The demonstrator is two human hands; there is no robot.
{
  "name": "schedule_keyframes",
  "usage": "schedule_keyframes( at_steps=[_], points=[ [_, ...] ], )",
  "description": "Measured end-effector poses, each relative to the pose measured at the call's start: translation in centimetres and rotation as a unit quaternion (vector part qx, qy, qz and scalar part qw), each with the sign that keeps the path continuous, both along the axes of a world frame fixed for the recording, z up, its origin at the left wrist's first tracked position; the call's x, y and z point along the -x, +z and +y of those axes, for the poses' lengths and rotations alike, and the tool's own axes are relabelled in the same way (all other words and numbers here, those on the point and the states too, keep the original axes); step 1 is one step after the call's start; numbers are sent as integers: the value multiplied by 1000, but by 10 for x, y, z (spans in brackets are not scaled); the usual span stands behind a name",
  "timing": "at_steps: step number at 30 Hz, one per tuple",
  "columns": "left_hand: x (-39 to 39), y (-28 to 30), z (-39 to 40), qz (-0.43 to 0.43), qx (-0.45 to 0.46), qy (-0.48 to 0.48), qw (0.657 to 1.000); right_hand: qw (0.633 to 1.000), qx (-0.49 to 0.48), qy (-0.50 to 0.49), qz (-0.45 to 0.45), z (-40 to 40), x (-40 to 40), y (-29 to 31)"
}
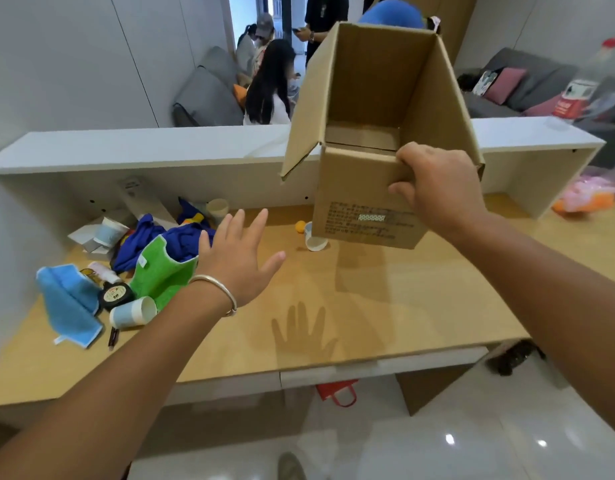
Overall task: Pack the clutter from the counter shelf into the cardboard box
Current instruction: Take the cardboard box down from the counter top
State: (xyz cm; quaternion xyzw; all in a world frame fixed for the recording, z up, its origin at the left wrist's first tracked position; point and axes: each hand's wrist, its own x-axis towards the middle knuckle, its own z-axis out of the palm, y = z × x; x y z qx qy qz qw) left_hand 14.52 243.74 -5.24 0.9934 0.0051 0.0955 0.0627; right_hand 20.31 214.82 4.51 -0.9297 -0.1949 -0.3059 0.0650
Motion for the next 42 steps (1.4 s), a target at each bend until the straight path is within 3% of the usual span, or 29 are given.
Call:
schedule_keyframes(
  at_steps=[14, 22, 42],
  points=[
    [117, -26, -25, 56, -39, -1, 998, 999, -39, 15, 16, -47, 128, -76],
    [114, -32, -13, 77, -60, -24, 995, 993, -37, -18, 114, -53, 157, -131],
    [113, -55, -32, 115, -104, -18, 988, 981, 6, -26, 194, -118, 159, -189]
  ],
)
